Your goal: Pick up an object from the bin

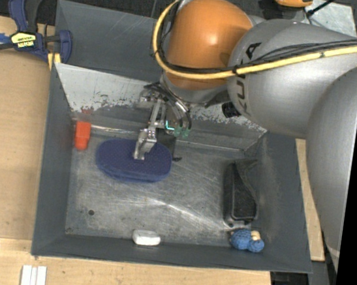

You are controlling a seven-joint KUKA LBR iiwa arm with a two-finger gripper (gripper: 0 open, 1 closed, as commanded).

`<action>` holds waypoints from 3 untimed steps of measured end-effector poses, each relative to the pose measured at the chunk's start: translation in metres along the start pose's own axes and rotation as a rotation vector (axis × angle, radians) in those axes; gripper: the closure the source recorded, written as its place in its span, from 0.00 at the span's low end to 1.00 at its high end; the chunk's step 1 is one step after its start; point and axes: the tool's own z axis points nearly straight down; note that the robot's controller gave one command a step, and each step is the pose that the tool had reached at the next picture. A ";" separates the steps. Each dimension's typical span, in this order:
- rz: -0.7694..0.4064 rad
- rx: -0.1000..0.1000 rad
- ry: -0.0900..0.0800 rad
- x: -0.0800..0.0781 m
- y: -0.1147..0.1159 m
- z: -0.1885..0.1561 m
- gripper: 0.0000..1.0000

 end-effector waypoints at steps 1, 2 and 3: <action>0.033 -0.004 -0.013 0.028 -0.056 0.121 0.00; 0.033 -0.004 -0.023 0.026 -0.055 0.118 1.00; 0.050 -0.002 -0.017 0.005 -0.054 -0.018 1.00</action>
Offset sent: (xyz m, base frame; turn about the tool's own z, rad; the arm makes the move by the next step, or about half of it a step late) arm -0.0312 -0.0554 -0.1225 0.0304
